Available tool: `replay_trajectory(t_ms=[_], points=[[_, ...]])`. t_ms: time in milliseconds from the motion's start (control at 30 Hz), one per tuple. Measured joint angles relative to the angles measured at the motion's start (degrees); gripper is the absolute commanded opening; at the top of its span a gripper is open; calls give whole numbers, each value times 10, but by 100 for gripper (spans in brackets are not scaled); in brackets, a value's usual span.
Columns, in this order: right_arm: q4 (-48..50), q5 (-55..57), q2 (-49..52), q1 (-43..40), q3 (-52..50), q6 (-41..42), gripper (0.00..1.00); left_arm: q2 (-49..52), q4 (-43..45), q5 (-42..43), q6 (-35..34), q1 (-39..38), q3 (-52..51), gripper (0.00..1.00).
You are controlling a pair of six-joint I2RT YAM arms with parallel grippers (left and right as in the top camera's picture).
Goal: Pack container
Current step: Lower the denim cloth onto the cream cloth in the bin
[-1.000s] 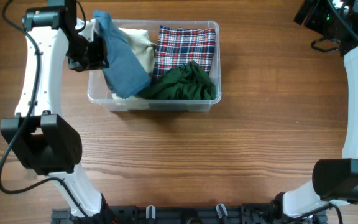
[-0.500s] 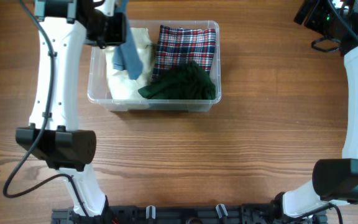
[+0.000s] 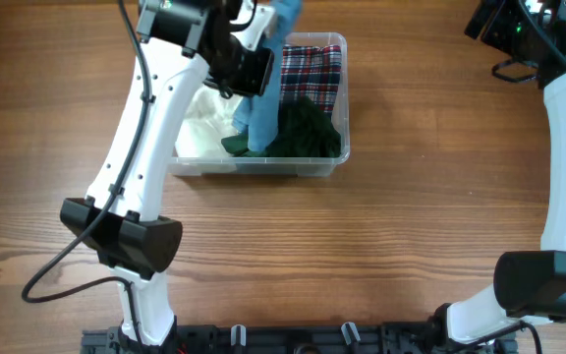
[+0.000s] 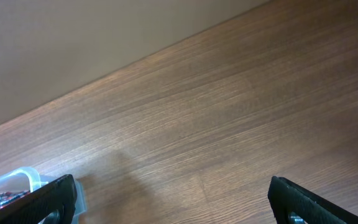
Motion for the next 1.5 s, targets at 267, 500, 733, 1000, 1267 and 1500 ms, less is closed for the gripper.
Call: replay_trajectory(t_ms=[267,500,733,1000,1267,1500], points=[[0,0,0,0,0,0,100,-56,-11,-4,-2,4,0,4],[0,0,0,0,0,0,100,-103,-35,31,-4,4,1,4],[0,0,0,0,0,0,100,-103,-77,44,-1,4,1,4],[0,0,0,0,0,0,100,-94,-81,44,1,4,1,4],[0,0,0,0,0,0,100,-29,-68,44,11,10,1,4],[0,0,0,0,0,0,100,0,-60,49,12,61,1,4]])
